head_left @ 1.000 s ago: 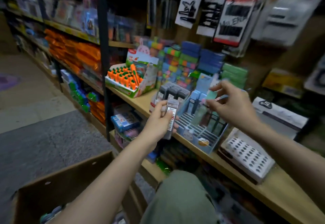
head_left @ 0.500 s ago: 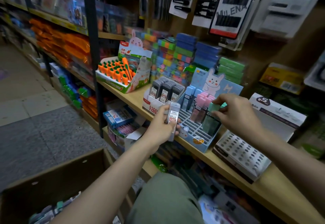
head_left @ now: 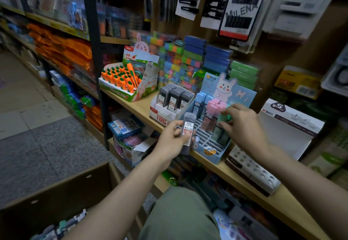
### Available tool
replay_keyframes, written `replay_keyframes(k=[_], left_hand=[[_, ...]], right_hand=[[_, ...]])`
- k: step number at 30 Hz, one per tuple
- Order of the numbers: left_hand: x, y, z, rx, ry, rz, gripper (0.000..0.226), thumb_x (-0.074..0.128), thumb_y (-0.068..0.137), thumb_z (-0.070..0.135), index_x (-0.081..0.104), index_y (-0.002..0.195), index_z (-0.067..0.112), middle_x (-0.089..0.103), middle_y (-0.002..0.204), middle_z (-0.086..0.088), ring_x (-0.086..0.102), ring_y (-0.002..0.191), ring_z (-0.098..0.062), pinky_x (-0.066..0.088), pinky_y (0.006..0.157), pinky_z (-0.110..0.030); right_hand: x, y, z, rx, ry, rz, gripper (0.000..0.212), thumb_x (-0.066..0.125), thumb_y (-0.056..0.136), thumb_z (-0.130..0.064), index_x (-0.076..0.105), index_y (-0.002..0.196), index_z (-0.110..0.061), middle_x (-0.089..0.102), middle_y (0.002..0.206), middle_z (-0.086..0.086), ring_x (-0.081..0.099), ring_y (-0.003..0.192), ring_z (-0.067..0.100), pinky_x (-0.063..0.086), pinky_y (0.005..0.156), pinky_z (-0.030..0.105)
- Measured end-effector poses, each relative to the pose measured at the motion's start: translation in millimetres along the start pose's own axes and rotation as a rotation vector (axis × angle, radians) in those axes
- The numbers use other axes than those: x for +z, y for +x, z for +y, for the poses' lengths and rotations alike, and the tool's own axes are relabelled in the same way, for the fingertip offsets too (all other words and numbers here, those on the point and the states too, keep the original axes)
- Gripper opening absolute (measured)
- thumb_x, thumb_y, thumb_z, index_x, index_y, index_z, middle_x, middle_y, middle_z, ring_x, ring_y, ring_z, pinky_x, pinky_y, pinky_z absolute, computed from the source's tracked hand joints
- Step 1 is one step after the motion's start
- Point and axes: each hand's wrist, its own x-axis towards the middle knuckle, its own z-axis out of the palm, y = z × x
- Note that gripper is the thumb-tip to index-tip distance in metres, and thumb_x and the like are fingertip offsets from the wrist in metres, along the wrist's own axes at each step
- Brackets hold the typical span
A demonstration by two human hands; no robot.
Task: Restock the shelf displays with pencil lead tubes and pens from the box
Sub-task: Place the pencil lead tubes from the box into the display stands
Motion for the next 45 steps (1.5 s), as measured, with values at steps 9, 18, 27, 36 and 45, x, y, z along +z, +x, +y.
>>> replay_keyframes(k=[9, 18, 27, 36, 45], left_hand=[[-5.0, -0.3, -0.1, 0.052, -0.037, -0.069, 0.025, 0.057, 0.096, 0.009, 0.061, 0.120, 0.015, 0.073, 0.106, -0.003, 0.071, 0.093, -0.016, 0.057, 0.079, -0.031], [-39.1, 15.3, 15.2, 0.197, 0.230, 0.125, 0.030, 0.071, 0.087, 0.020, 0.062, 0.116, 0.019, 0.065, 0.114, 0.001, 0.061, 0.109, -0.014, 0.051, 0.094, -0.028], [-72.8, 54.8, 13.1, 0.078, 0.668, 0.241, 0.130, 0.087, 0.056, 0.054, 0.007, 0.153, 0.022, 0.007, 0.154, 0.006, 0.012, 0.145, -0.021, 0.024, 0.118, -0.041], [-56.9, 75.8, -11.7, 0.109, 0.604, 0.323, 0.143, 0.091, 0.048, 0.053, 0.001, 0.153, 0.019, 0.012, 0.156, 0.004, 0.012, 0.145, -0.018, 0.020, 0.116, -0.036], [-59.6, 78.4, -19.4, 0.187, 0.589, 0.348, 0.121, 0.091, 0.050, 0.048, 0.019, 0.145, 0.028, 0.025, 0.129, 0.013, 0.026, 0.133, -0.013, 0.030, 0.107, -0.028]], right_hand=[[-2.4, 12.6, -36.8, 0.121, 0.414, -0.119, 0.039, 0.072, 0.085, -0.035, 0.060, 0.122, -0.028, 0.063, 0.092, -0.015, 0.062, 0.078, -0.004, 0.048, 0.066, 0.009], [-1.8, 73.8, -52.6, 0.100, 0.391, -0.097, 0.015, 0.077, 0.082, -0.031, 0.067, 0.093, -0.025, 0.067, 0.084, -0.012, 0.067, 0.077, 0.008, 0.051, 0.070, 0.025], [22.6, 133.8, -63.0, 0.047, 0.340, 0.053, 0.012, 0.073, 0.085, -0.024, 0.064, 0.089, -0.019, 0.067, 0.085, -0.003, 0.063, 0.074, 0.012, 0.049, 0.068, 0.025], [65.1, 145.7, -67.3, -0.016, 0.182, -0.050, 0.017, 0.070, 0.086, -0.024, 0.065, 0.098, -0.012, 0.066, 0.096, 0.007, 0.061, 0.089, 0.024, 0.052, 0.081, 0.041], [80.3, 136.3, -74.4, -0.097, -0.073, -0.091, 0.022, 0.071, 0.084, -0.030, 0.067, 0.098, -0.013, 0.062, 0.101, 0.006, 0.059, 0.097, 0.029, 0.051, 0.081, 0.043]])
